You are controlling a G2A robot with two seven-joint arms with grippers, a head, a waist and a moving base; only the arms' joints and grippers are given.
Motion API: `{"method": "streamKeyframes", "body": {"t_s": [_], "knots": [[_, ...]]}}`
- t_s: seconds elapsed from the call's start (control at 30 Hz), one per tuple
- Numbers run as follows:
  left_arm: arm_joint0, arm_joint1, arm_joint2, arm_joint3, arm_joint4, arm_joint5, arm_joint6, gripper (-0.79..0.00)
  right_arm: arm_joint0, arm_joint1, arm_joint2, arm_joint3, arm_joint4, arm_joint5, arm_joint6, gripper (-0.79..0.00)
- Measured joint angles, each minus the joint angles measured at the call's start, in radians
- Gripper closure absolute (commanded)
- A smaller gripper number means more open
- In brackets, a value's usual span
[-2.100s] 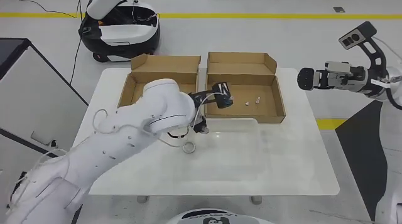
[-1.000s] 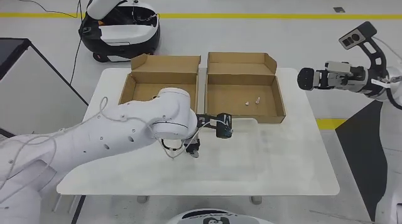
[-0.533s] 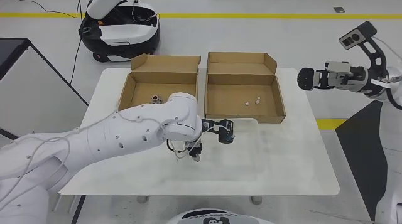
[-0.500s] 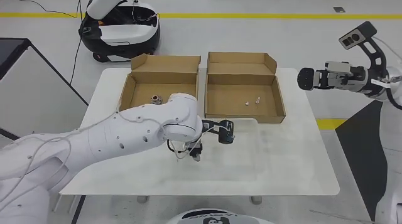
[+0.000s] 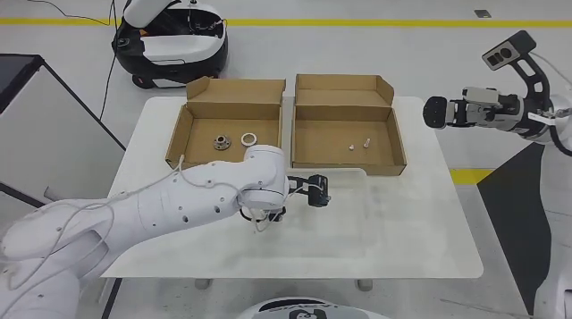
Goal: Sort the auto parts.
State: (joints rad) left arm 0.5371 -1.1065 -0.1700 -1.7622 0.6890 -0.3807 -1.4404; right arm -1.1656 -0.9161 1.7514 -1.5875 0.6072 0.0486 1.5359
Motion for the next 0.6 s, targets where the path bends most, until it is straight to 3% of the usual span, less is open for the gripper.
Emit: {"method": "streamKeyframes", "body": {"t_s": [0.6], "knots": [[0.04,-0.029,0.0,0.064,0.093,0.036,-0.036,-0.388,0.0,0.0,0.0,0.0,0.0,0.0,0.0,-0.785]]}}
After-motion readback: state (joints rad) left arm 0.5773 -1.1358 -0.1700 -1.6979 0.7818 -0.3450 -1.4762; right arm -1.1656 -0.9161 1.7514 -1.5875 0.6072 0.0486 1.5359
